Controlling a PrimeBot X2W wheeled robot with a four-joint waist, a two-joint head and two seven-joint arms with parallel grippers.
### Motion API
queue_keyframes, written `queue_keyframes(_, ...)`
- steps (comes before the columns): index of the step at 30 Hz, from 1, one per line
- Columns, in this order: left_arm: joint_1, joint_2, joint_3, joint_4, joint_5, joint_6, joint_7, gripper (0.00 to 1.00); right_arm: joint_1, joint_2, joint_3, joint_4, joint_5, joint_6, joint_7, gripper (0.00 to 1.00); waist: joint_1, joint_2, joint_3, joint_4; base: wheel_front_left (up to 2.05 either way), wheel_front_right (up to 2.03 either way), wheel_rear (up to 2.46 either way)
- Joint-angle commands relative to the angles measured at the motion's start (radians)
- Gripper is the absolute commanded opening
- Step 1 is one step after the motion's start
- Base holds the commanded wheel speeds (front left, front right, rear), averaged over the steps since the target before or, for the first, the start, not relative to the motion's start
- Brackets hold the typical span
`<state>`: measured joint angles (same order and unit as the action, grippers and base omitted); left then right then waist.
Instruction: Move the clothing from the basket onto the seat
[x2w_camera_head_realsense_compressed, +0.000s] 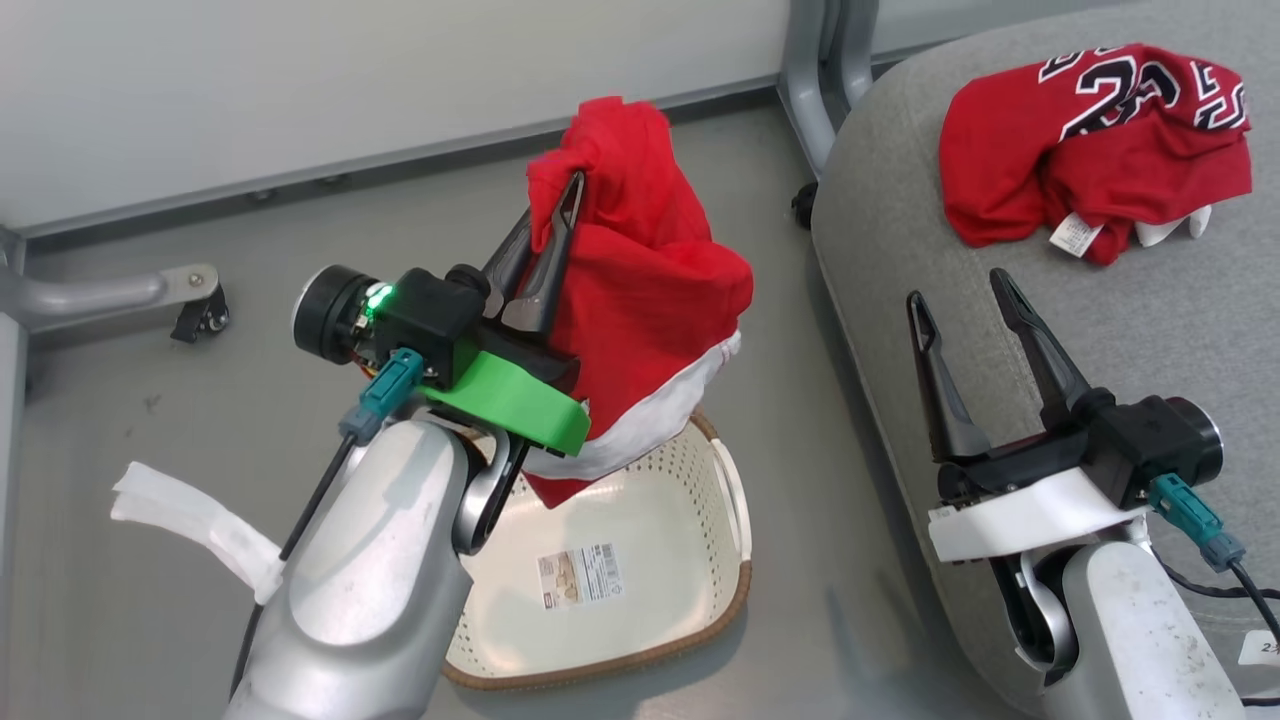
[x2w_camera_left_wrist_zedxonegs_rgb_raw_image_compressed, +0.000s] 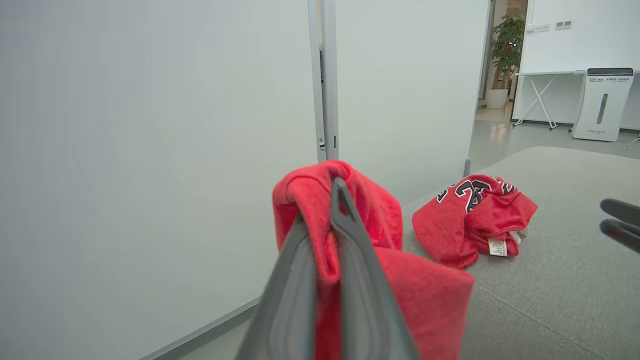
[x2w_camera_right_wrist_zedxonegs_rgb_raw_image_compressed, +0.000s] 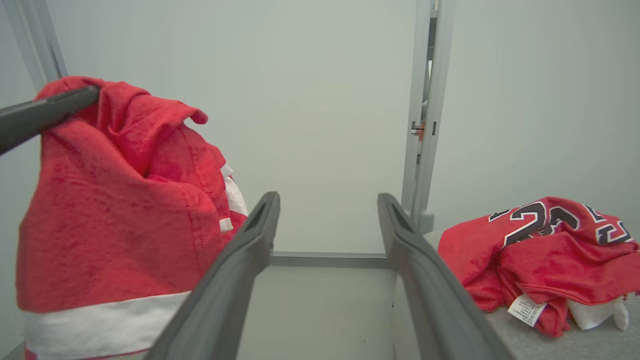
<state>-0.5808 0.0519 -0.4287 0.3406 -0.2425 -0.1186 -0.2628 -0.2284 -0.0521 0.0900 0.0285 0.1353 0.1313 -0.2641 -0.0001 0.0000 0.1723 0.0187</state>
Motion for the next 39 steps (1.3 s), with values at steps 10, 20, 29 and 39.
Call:
queue_keyframes(10, -0.008, 0.000, -0.020, -0.104, 0.017, -0.001, -0.002, 0.00, 0.060, 0.000, -0.009, 0.001, 0.014, -0.001, 0.000, 1.00, 0.0001, 0.0000, -0.074, -0.010, 0.00, 0.00, 0.00)
queue_keyframes(20, 0.000, 0.002, -0.039, -0.098, 0.011, -0.002, -0.002, 0.00, 0.042, -0.018, 0.014, -0.040, -0.016, -0.001, 0.000, 1.00, 0.0001, 0.0000, -0.102, -0.015, 0.00, 0.00, 0.00)
queue_keyframes(29, 0.013, 0.000, -0.062, -0.094, -0.002, -0.001, -0.002, 0.00, -0.064, -0.103, 0.187, -0.113, -0.006, -0.001, 0.000, 1.00, 0.0001, 0.0000, -0.106, 0.001, 0.00, 0.00, 0.00)
queue_keyframes(39, -0.007, -0.001, -0.118, -0.110, -0.026, 0.007, -0.002, 0.00, -0.192, -0.156, 0.380, -0.020, 0.027, -0.001, 0.000, 1.00, 0.0001, 0.0000, -0.083, 0.039, 0.00, 0.00, 0.00)
